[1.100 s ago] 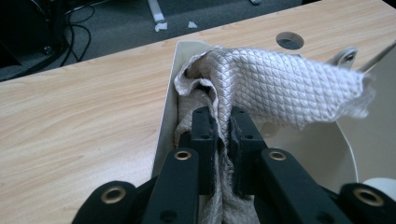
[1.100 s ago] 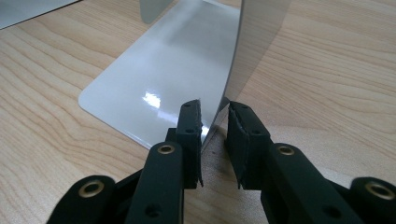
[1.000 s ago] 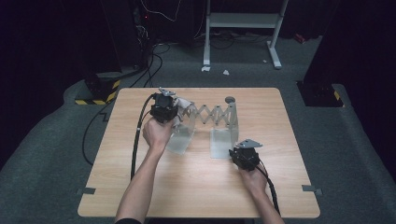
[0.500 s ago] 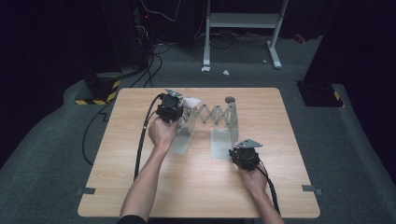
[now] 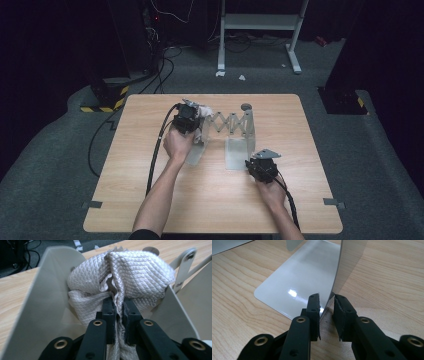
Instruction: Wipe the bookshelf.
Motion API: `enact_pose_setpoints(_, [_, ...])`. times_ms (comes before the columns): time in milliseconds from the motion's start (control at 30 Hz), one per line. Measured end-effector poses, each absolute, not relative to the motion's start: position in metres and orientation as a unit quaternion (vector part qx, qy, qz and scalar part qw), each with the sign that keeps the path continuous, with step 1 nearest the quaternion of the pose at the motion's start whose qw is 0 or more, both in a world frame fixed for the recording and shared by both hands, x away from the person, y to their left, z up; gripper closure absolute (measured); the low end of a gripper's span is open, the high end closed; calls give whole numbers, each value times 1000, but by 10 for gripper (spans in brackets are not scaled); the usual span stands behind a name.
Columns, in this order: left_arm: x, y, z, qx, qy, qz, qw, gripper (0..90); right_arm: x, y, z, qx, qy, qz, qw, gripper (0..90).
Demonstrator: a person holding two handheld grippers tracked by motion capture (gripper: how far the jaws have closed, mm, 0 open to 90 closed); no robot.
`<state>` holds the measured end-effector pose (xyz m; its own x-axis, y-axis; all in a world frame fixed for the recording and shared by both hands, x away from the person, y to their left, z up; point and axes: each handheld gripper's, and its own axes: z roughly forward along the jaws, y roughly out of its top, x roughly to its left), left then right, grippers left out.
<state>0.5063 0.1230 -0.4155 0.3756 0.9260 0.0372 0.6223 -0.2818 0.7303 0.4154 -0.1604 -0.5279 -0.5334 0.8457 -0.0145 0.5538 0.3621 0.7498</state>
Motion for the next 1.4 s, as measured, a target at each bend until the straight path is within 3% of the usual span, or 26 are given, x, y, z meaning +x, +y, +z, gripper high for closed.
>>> enact_pose_setpoints(1400, [511, 127, -500, 783, 530, 171, 275, 819, 415, -160, -528, 436, 800, 356, 208, 751])
